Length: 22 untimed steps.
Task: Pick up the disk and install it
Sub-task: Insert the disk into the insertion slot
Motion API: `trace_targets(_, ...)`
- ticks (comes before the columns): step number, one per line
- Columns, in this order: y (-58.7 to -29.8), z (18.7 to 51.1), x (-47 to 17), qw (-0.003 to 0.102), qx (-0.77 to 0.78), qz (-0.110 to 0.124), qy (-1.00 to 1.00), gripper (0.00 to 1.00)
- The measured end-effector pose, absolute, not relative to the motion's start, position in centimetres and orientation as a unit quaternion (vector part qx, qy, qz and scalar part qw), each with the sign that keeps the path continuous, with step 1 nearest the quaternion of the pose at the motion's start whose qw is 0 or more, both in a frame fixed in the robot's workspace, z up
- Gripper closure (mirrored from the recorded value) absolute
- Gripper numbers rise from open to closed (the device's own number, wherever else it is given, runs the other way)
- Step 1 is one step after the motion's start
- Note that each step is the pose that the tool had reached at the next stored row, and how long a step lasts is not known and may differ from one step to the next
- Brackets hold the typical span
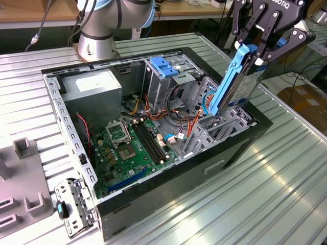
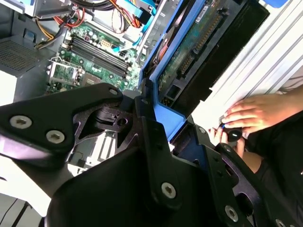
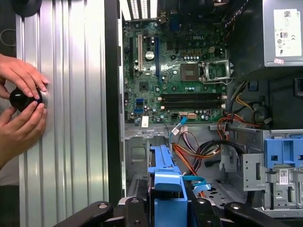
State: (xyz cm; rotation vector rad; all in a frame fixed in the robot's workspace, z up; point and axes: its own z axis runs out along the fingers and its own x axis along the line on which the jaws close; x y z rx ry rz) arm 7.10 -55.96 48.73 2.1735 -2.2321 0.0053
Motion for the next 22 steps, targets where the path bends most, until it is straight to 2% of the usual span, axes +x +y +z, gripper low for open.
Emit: trace_targets(22, -55.4, 45.5, 6.5, 0.012, 0.698, 0.003, -0.716, 0.63)
